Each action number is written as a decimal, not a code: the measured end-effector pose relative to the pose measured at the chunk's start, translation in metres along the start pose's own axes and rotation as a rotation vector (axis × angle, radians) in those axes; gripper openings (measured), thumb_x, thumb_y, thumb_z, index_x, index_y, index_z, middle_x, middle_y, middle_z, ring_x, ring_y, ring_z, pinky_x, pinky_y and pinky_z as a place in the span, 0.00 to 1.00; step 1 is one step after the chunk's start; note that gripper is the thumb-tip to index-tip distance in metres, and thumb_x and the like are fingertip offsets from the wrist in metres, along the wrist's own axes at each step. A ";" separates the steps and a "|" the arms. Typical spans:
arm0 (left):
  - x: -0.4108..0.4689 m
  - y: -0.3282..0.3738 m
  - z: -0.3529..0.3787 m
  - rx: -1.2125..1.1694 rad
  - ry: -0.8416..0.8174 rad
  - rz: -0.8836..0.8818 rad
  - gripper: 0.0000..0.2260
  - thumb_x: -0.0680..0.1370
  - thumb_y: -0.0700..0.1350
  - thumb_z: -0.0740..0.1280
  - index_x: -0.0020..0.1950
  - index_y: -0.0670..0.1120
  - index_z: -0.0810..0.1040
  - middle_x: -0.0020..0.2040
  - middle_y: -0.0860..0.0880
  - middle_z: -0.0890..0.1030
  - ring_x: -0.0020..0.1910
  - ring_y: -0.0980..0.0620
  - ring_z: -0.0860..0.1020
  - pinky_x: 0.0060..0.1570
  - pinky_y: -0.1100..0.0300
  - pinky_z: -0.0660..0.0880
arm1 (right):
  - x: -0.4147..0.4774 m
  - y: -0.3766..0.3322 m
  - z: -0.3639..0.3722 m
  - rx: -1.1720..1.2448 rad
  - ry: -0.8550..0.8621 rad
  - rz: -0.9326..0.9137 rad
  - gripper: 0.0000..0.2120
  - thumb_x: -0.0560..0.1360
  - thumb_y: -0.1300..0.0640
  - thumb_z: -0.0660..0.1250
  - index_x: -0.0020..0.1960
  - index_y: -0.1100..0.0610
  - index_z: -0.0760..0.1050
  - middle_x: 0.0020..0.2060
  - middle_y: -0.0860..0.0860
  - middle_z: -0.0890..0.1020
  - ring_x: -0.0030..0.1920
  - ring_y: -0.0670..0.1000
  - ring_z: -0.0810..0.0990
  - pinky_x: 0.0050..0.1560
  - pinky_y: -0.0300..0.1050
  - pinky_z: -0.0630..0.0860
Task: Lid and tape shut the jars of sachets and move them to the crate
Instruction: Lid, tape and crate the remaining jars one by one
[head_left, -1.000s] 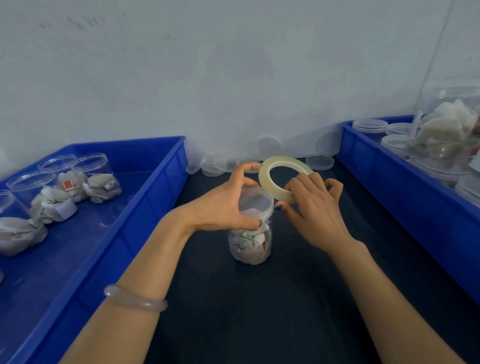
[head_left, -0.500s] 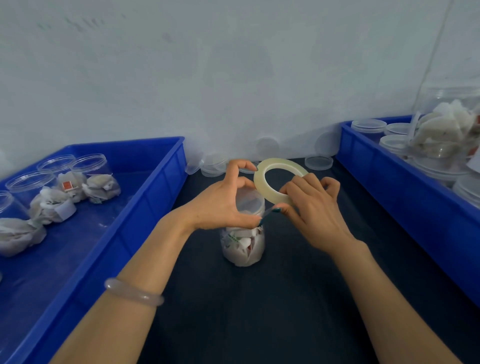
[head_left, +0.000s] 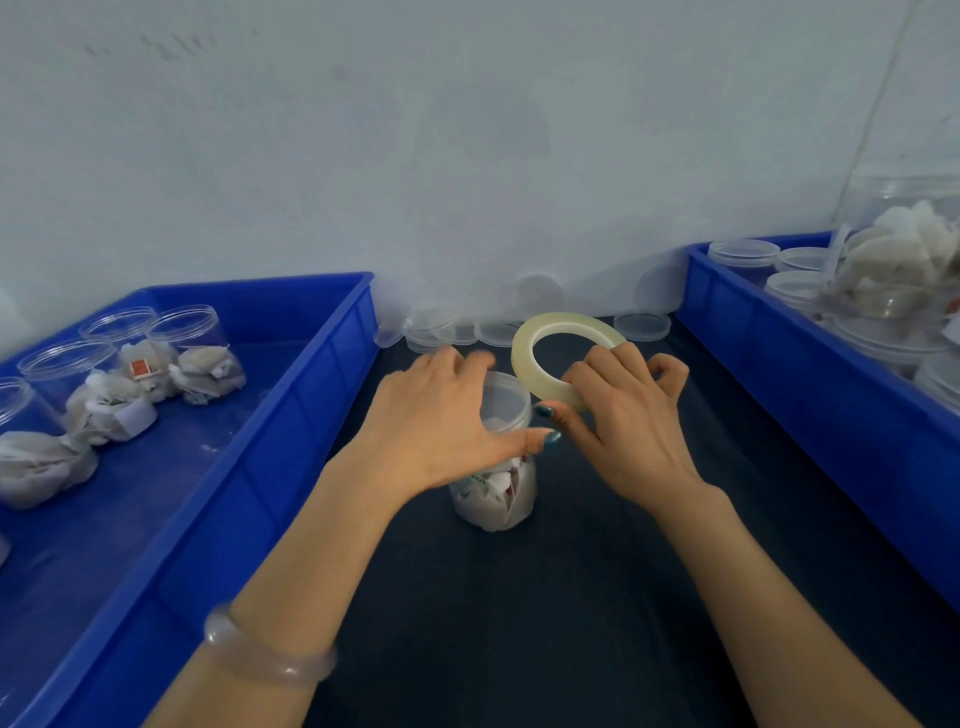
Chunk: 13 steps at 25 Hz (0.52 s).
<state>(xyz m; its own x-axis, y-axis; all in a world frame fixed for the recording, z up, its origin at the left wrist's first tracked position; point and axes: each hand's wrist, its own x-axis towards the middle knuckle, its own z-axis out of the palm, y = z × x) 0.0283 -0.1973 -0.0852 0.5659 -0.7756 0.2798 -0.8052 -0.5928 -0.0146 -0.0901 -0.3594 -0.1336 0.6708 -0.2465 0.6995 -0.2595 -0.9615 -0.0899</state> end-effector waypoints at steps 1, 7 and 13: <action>-0.001 0.003 0.002 0.018 0.003 -0.012 0.45 0.64 0.81 0.53 0.72 0.54 0.64 0.67 0.51 0.72 0.64 0.50 0.74 0.50 0.54 0.71 | 0.000 0.001 0.000 -0.011 -0.009 0.000 0.20 0.79 0.41 0.52 0.46 0.53 0.75 0.44 0.47 0.74 0.50 0.52 0.72 0.50 0.46 0.51; 0.007 -0.010 -0.010 -0.431 -0.186 0.151 0.41 0.69 0.59 0.74 0.77 0.58 0.57 0.68 0.58 0.72 0.64 0.57 0.72 0.58 0.60 0.72 | -0.001 0.000 0.003 0.053 -0.098 -0.039 0.21 0.82 0.41 0.46 0.49 0.53 0.72 0.46 0.46 0.69 0.49 0.50 0.68 0.51 0.46 0.53; 0.008 -0.005 0.002 -0.431 -0.119 0.157 0.47 0.68 0.58 0.74 0.80 0.56 0.49 0.67 0.55 0.70 0.67 0.53 0.69 0.62 0.57 0.70 | 0.001 -0.006 0.006 0.014 -0.128 -0.004 0.21 0.81 0.41 0.44 0.47 0.53 0.68 0.42 0.46 0.71 0.44 0.50 0.68 0.47 0.47 0.55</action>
<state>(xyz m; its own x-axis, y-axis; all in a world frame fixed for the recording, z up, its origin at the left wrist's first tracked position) 0.0374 -0.2014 -0.0847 0.4271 -0.8831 0.1942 -0.8689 -0.3413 0.3586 -0.0834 -0.3544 -0.1371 0.7553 -0.2550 0.6038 -0.2475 -0.9640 -0.0976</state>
